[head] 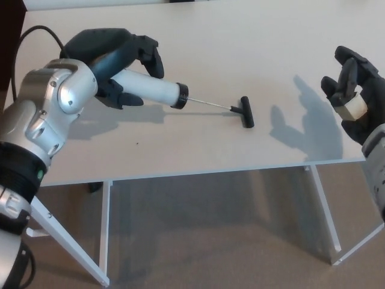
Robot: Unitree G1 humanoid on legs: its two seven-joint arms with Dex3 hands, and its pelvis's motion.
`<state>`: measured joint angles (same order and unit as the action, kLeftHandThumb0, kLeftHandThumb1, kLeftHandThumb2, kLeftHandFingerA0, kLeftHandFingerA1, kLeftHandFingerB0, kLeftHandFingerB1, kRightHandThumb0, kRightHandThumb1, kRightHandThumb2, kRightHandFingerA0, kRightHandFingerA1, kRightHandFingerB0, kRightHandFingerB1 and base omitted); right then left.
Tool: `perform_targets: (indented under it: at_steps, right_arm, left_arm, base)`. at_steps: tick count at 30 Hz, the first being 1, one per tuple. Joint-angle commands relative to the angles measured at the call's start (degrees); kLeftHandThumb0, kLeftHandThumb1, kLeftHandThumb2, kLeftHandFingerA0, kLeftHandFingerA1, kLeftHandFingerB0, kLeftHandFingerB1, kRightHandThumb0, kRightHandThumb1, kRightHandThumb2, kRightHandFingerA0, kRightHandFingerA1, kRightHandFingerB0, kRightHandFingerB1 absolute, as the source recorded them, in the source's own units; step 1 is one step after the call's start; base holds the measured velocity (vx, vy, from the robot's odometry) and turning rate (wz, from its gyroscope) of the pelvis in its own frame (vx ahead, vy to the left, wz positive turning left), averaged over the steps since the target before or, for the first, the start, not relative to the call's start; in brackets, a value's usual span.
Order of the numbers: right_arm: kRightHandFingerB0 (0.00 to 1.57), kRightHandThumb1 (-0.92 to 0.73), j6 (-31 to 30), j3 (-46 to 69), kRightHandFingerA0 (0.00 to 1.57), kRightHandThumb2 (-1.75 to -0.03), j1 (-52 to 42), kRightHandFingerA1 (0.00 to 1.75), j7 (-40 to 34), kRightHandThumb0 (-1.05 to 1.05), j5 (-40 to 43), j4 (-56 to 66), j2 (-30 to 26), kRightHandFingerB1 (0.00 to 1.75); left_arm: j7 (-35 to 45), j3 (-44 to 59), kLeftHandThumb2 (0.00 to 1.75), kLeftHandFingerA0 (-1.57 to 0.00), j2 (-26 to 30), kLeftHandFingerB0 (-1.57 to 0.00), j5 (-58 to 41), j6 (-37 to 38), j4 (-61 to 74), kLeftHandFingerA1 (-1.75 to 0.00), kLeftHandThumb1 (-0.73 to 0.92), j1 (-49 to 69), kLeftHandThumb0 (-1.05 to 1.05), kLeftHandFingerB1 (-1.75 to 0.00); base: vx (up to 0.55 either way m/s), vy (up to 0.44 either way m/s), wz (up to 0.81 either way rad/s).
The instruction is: The robot walks towards a desk on which an air pump is kept in the middle. It lifts it up and holds it with its left hand and uses its right hand to compress it by pushing its handle inwards.
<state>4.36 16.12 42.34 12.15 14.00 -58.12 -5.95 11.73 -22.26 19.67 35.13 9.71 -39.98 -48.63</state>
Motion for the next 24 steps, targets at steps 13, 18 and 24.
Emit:
perform_targets:
  at_steps: [13,18,24]
  right_arm:
    - [0.15,-0.79,0.9,-0.6,0.03,-1.13,-1.0,0.37,0.2,-0.9,0.0,-0.2,5.2,0.29]
    - [0.11,-0.92,0.6,-0.7,0.12,-0.71,-1.7,0.27,0.3,-0.85,0.3,0.1,6.3,0.24]
    - [0.12,-0.77,1.0,-0.7,0.06,-1.14,-1.9,0.36,0.2,-0.87,0.3,-0.3,7.0,0.3]
  left_arm:
    - [3.0,4.2,0.64,-0.93,-3.7,-0.68,-7.2,-2.6,4.3,-1.35,0.78,0.7,-0.15,-1.28]
    - [4.5,6.5,0.7,-0.91,-5.6,-0.76,-9.8,-4.8,4.5,-1.48,0.8,1.5,-0.15,-1.3]
    - [5.0,9.4,0.63,-1.11,-7.3,-0.79,-13.2,-6.0,4.0,-1.1,0.79,2.5,-0.18,-1.12]
  base:
    - [0.0,0.0,0.0]
    - [0.0,0.0,0.0]
    - [0.0,0.0,0.0]
